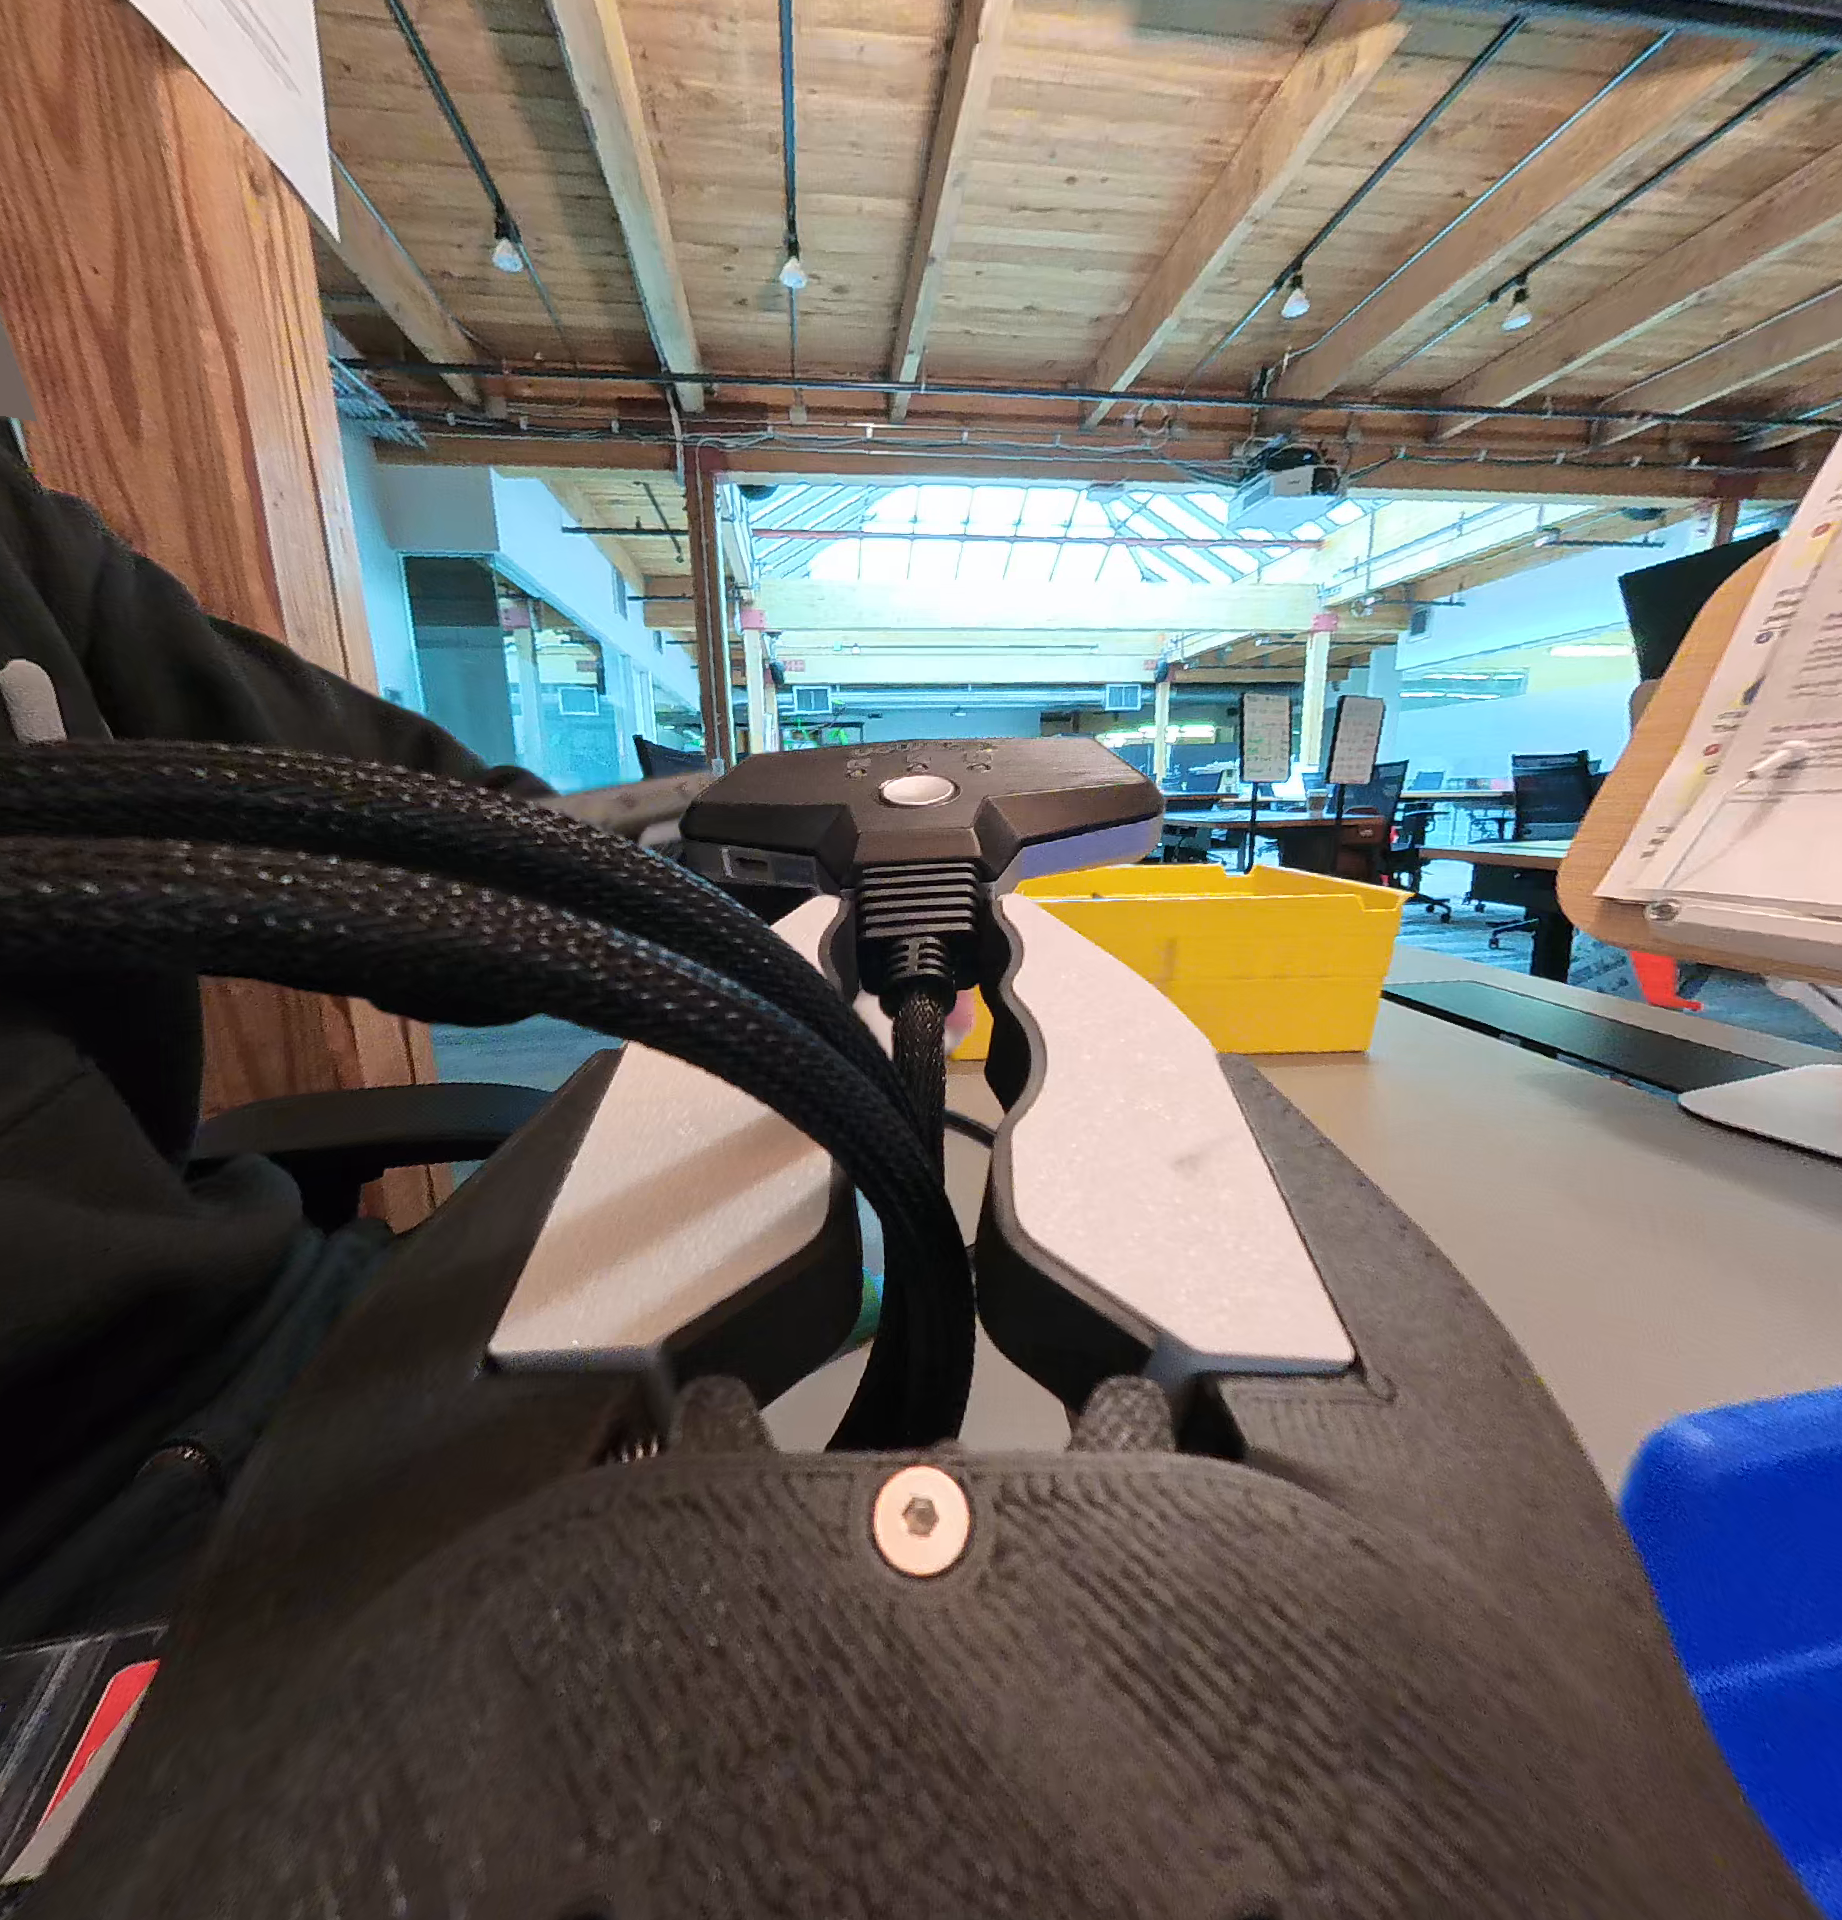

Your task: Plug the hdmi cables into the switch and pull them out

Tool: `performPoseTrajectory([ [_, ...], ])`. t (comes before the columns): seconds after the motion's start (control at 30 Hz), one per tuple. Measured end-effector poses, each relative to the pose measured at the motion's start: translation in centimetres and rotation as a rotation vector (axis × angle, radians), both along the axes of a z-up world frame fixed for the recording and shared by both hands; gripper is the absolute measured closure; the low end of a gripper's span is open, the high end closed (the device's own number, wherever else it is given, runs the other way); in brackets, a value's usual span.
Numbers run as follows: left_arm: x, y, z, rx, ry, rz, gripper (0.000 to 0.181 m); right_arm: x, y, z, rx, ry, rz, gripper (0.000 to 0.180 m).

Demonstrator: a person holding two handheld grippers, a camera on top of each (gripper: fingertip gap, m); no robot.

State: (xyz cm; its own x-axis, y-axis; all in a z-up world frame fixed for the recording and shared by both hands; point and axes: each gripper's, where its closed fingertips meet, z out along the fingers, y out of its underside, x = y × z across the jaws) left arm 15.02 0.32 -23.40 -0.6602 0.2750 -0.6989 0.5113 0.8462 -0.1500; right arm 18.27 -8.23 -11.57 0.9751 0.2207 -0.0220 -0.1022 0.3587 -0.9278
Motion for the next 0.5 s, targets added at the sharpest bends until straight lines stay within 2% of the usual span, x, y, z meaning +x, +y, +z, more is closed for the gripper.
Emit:
performPoseTrajectory([
  [0.13,-0.1,-0.8,-1.4,0.118,-0.058,-0.067,0.14,0.1,-0.2,0.2,0.009,0.002,-0.005,0.157],
  [0.4,0.7,-1.8,-2.4,0.09,-0.127,-0.023,0.169,0.2,-0.2,0.0,0.003,0.007,-0.016,0.157],
  [0.5,1.2,-2.1,-2.4,0.088,-0.202,0.015,0.169,0.4,0.0,-0.1,-0.01,0.009,-0.027,0.157],
])
